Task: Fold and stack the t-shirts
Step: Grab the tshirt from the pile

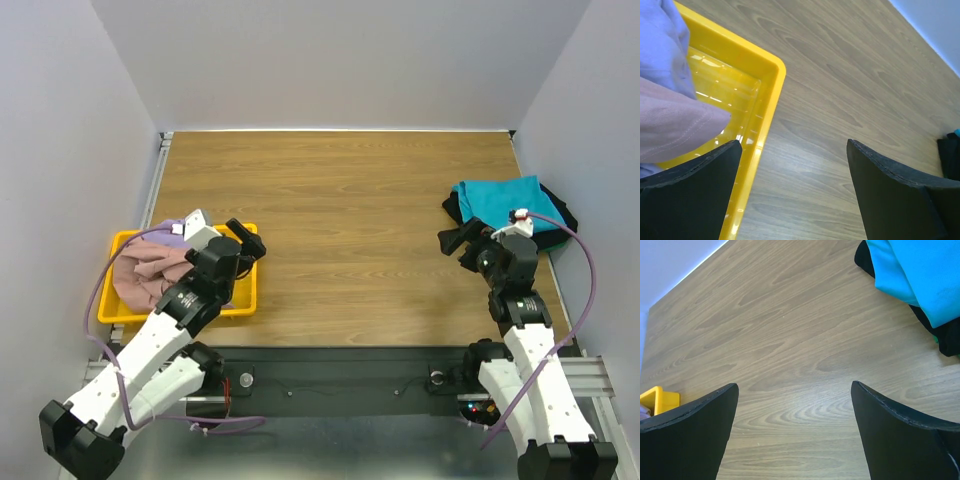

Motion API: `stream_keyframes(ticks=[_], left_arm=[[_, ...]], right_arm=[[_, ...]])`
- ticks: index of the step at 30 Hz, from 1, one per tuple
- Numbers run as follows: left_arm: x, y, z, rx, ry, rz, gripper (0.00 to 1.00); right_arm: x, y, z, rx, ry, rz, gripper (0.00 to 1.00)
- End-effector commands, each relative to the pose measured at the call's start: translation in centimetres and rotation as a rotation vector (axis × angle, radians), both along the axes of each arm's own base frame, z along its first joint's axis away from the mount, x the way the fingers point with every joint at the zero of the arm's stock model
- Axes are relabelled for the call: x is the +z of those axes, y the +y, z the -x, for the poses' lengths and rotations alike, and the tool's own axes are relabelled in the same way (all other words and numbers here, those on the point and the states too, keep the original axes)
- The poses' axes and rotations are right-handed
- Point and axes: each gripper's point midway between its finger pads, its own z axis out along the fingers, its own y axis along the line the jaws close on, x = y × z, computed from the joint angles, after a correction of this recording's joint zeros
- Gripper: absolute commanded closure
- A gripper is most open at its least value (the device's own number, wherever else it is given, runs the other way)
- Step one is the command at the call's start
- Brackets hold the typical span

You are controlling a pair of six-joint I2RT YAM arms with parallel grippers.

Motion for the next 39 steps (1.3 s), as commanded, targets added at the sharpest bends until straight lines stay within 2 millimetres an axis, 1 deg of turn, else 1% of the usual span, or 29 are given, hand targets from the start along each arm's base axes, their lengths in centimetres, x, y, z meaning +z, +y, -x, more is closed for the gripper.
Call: stream_keyframes(ticks=[1,2,4,5,6,7,8,9,11,13,15,17,18,20,21,22,24,26,27,28,29,31,32,33,34,35,38,39], left_arm=[[2.7,1.3,-0.8,0.098,-0.026,0.004,0.01],[2.9,2.0,-0.8,0.153,-0.027,0.011,0.01],[2.5,3.6,-0.4,0.241,0.031,-0.018,0.01],[2.7,5.1,-0.3,0.344,0.033,-0.004,0.01],[2.0,6.6,0.7,0.413,0.099,-0.044,0.01],[1.9,7.6,1.3,0.474,0.118,-0.051,0.01],[1.3,9.6,2.5,0.581,0.154,-0.073,0.01],[1.6,10.2,3.0,0.614,0.156,-0.079,0.01],[1.4,11.1,4.0,0.688,0.158,-0.051,0.01],[1.7,11.8,4.4,0.721,0.133,-0.037,0.01],[1.9,12.6,4.8,0.755,0.102,-0.018,0.01],[1.9,12.9,4.7,0.759,0.083,-0.015,0.01],[2.4,12.7,4.2,0.748,0.058,0.001,0.01],[2.2,13.1,4.1,0.752,0.068,-0.018,0.01],[2.0,13.2,3.9,0.761,0.072,-0.022,0.01],[1.6,13.8,3.9,0.787,0.081,-0.029,0.01],[0.8,13.9,3.3,0.791,0.107,-0.048,0.03],[0.3,14.6,2.7,0.804,0.132,-0.070,0.09],[-0.4,14.4,2.0,0.777,0.163,-0.088,0.12],[-0.7,14.6,1.7,0.773,0.178,-0.093,0.27],[-1.0,15.2,1.7,0.786,0.196,-0.101,0.33],[-1.6,15.4,1.5,0.789,0.230,-0.116,0.39],[-1.8,15.5,1.5,0.794,0.241,-0.118,0.57],[-1.8,15.6,1.4,0.793,0.251,-0.124,0.66],[-1.7,15.6,1.3,0.795,0.250,-0.125,0.91],[-1.6,15.7,1.3,0.798,0.246,-0.124,0.99],[-1.4,15.6,1.3,0.786,0.235,-0.114,1.00],[-1.0,15.6,1.3,0.784,0.216,-0.101,1.00]], right_arm=[[1.1,0.0,-0.7,-0.018,-0.052,-0.032,0.00],[1.0,0.2,-0.8,-0.006,-0.046,-0.043,0.00],[0.8,1.0,-0.9,0.033,-0.033,-0.058,0.00],[0.8,1.1,-0.9,0.044,-0.028,-0.060,0.00],[0.6,1.4,-0.9,0.063,-0.021,-0.058,0.00],[0.5,1.4,-0.9,0.063,-0.018,-0.060,0.00],[0.2,1.4,-0.9,0.063,-0.012,-0.060,0.00],[0.1,1.4,-0.9,0.060,-0.009,-0.058,0.00],[-0.4,1.4,-0.9,0.063,0.003,-0.054,0.00],[-0.5,1.5,-1.0,0.070,0.013,-0.052,0.00],[-1.1,1.4,-1.2,0.064,0.035,-0.055,0.00],[-1.5,1.4,-1.3,0.062,0.048,-0.054,0.00],[-1.8,1.4,-1.4,0.063,0.063,-0.059,0.00],[-2.0,1.6,-1.4,0.073,0.070,-0.060,0.00],[-2.0,1.6,-1.4,0.075,0.071,-0.059,0.00],[-2.1,1.6,-1.4,0.074,0.073,-0.057,0.00],[-2.2,1.5,-1.4,0.076,0.072,-0.051,0.00],[-2.1,1.6,-1.3,0.078,0.067,-0.052,0.00],[-2.1,1.6,-1.3,0.078,0.067,-0.050,0.00],[-2.1,1.5,-1.3,0.075,0.064,-0.049,0.00],[-2.0,1.4,-1.3,0.072,0.064,-0.046,0.00],[-2.1,1.3,-1.4,0.063,0.065,-0.043,0.00],[-2.1,1.1,-1.4,0.054,0.068,-0.040,0.00],[-2.2,1.1,-1.4,0.055,0.069,-0.038,0.00],[-2.3,1.1,-1.3,0.056,0.071,-0.039,0.00],[-2.2,1.2,-1.4,0.058,0.069,-0.038,0.00],[-2.1,1.2,-1.4,0.060,0.068,-0.034,0.00],[-2.0,1.1,-1.4,0.059,0.065,-0.031,0.00]])
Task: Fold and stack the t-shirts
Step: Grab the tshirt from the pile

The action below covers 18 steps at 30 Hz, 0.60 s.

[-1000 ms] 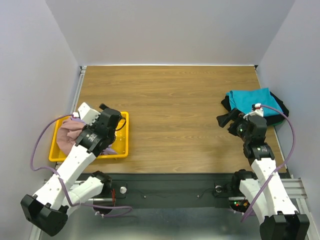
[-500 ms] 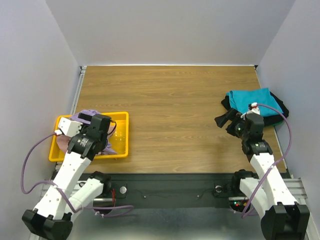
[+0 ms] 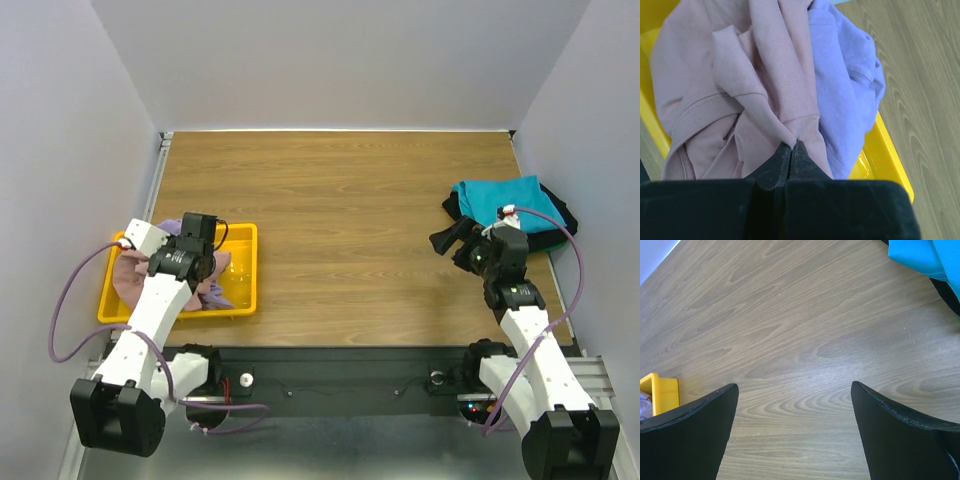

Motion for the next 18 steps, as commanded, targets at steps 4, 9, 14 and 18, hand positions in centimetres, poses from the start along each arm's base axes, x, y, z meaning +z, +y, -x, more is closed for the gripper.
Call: stream_keyframes(ticks=[4,9,14,18], left_arm=[[4.8,0.1,-0.4,-0.039,-0.176,-0.001,1.00],[13.9,-1.5,-2.2,-0.200,-0.442,-0.009,1.00],[20.7,-2.0,-3.2,-0.269,-0.526,-0.052,1.00],[25.8,-3.2,-4.1,-0.338,-0.614,-0.048,1.00]], right_arm=[[1.1,-0.4,-0.5,-0.008,-0.057,0.021,0.00],[1.2,-0.7,-0.6,-0.024,-0.064,0.032,0.00],[1.4,-1.0,-0.5,-0.039,-0.075,0.043,0.00],[1.6,-1.3,-0.7,-0.051,-0.076,0.049,0.00]])
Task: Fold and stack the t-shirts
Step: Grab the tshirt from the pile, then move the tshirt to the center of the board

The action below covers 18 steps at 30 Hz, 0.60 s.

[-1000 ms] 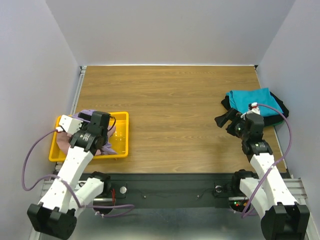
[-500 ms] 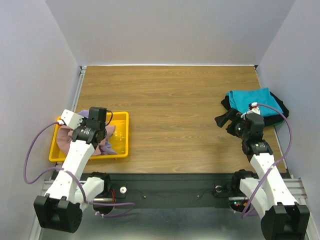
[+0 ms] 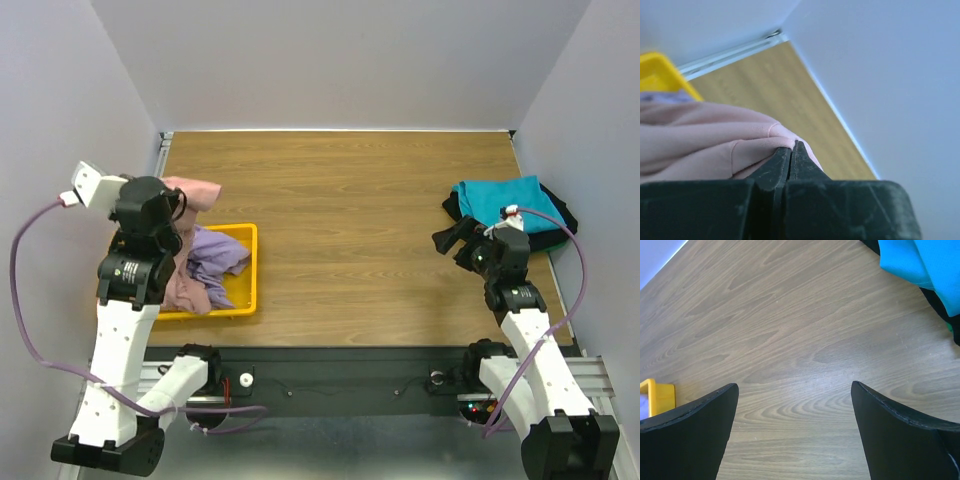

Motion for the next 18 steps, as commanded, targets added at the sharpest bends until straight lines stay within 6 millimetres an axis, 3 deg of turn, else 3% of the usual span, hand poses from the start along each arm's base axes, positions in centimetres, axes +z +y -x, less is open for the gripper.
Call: stream_keyframes(ticks=[1,3,5,6,7,13,17,18], left_arm=[[8.5,-1.2,-0.9,-0.096,-0.196,-0.056,1.00],[12.6,-2.5,-1.5,-0.162,-0.271,-0.068,1.00],[15.0,-3.7,-1.9,-0.224,-0.301,-0.100,1.00],[15.7,-4.6,-3.1,-0.250,-0.303,-0.113,1.00],[17.8,-5.8,-2.7,-0.292,-0.349,-0.111,1.00],[20.6,-14.0,-4.7,-0.471,-0.415,-0.139,1.00],[22.9,-20.8,-5.1,-0.652,-0.469,-0.177,1.00],[22.8,-24.3,-5.2,-0.745,-0.474,-0.188,1.00]], right_arm=[[1.1,-0.7,-0.6,-0.029,-0.053,0.029,0.00],[1.0,-0.8,-0.6,-0.031,-0.048,0.028,0.00],[0.8,-0.8,-0.6,-0.034,-0.044,0.031,0.00],[0.6,-0.9,-0.6,-0.036,-0.037,0.031,0.00],[0.5,-0.9,-0.6,-0.038,-0.036,0.033,0.00],[-0.4,-1.6,-0.7,-0.070,-0.012,0.055,0.00],[-0.4,-2.2,-0.8,-0.097,-0.015,0.077,0.00],[-0.4,-2.4,-0.7,-0.106,-0.018,0.081,0.00]])
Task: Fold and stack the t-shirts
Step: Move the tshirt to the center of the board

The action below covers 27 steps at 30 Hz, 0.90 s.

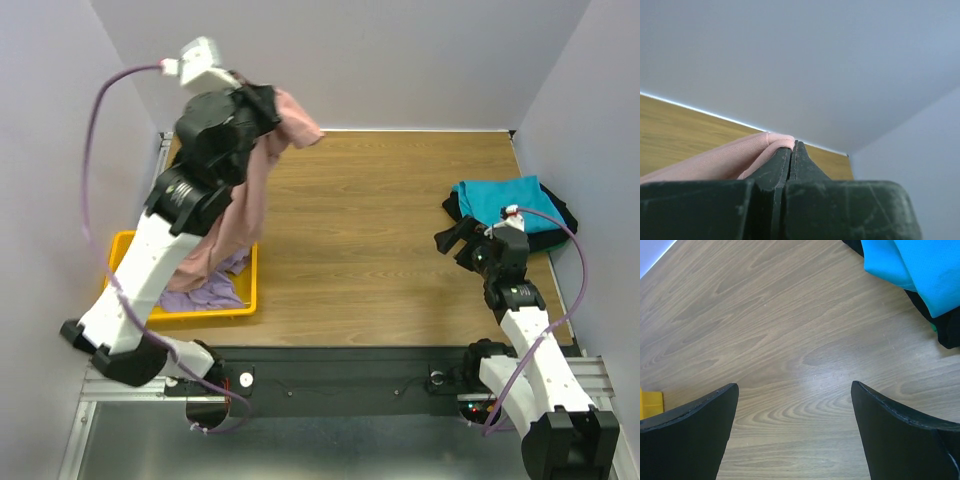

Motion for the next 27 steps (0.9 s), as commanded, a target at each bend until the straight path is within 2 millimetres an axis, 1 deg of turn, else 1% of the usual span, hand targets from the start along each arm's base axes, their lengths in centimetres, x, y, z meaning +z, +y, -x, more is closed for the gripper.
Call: stream_keyframes(ticks=[1,2,3,4,5,6,8,9,11,12,13,15,16,17,18,19,20,21,22,23,24,25,26,27], left_arm=[[8.4,-5.4,2.2,-0.174,-0.232,0.014,1.00],[9.1,-6.6,2.6,-0.199,-0.250,0.005,1.00],[8.9,-10.0,3.0,-0.256,-0.247,-0.016,1.00],[11.3,-10.0,4.1,-0.263,-0.302,-0.013,1.00],[11.8,-11.1,4.6,-0.289,-0.317,-0.012,1.00],[13.0,-12.6,5.4,-0.339,-0.351,-0.005,1.00],[13.8,-13.5,5.8,-0.370,-0.367,0.024,1.00],[13.9,-13.7,5.7,-0.367,-0.366,0.039,1.00],[13.1,-13.3,4.8,-0.311,-0.335,0.063,1.00],[13.1,-11.9,4.2,-0.231,-0.318,0.110,1.00],[11.4,-12.3,3.3,-0.203,-0.284,0.088,1.00],[10.1,-11.4,2.5,-0.151,-0.245,0.089,1.00],[8.3,-11.7,1.7,-0.146,-0.209,0.066,1.00],[7.3,-10.9,0.5,-0.120,-0.190,0.058,1.00],[6.8,-10.3,0.4,-0.138,-0.176,0.098,1.00],[3.0,-10.7,-1.2,-0.139,-0.111,0.050,1.00],[1.8,-9.3,-2.2,-0.147,-0.096,0.048,1.00],[-0.4,-8.8,-3.2,-0.148,-0.055,0.070,1.00],[-6.7,-9.6,-4.6,-0.180,0.052,0.008,1.00],[-8.8,-7.3,-6.1,-0.135,0.080,0.013,0.99],[-14.8,-7.0,-6.8,-0.123,0.188,-0.015,0.92],[-17.5,-6.2,-7.2,-0.109,0.237,-0.032,0.79],[-19.8,-5.3,-7.7,-0.091,0.281,-0.049,0.33],[-22.5,-5.0,-8.2,-0.095,0.337,-0.070,0.10]], right_arm=[[0.4,-1.2,-0.3,-0.051,-0.039,0.044,0.00],[0.4,-1.4,-0.3,-0.058,-0.041,0.047,0.00],[0.6,-1.4,-0.2,-0.060,-0.050,0.051,0.00],[0.7,-1.5,-0.2,-0.064,-0.053,0.053,0.00],[0.6,-1.6,-0.1,-0.070,-0.048,0.055,0.00],[1.0,-1.6,0.0,-0.070,-0.061,0.055,0.00],[1.0,-2.5,0.1,-0.113,-0.057,0.074,0.00],[1.1,-2.6,0.3,-0.124,-0.060,0.077,0.00],[1.7,-2.9,0.5,-0.137,-0.075,0.085,0.00],[1.7,-3.0,0.7,-0.143,-0.069,0.088,0.00],[2.4,-3.1,0.9,-0.145,-0.089,0.089,0.00],[2.7,-3.2,1.1,-0.152,-0.098,0.094,0.00],[2.8,-3.3,1.2,-0.158,-0.101,0.097,0.00],[2.9,-3.6,1.4,-0.170,-0.108,0.101,0.00],[2.8,-3.7,1.4,-0.175,-0.105,0.103,0.00],[2.8,-3.7,1.4,-0.178,-0.103,0.105,0.00],[2.7,-3.6,1.4,-0.171,-0.097,0.102,0.00],[2.7,-3.5,1.4,-0.164,-0.094,0.101,0.00],[2.7,-3.3,1.4,-0.156,-0.089,0.098,0.00],[2.4,-3.2,1.3,-0.152,-0.078,0.094,0.00],[2.2,-3.1,1.2,-0.145,-0.069,0.094,0.00],[2.0,-3.0,1.1,-0.141,-0.060,0.093,0.00],[1.8,-3.0,1.0,-0.138,-0.051,0.094,0.00],[1.2,-2.9,0.9,-0.130,-0.023,0.096,0.00]])
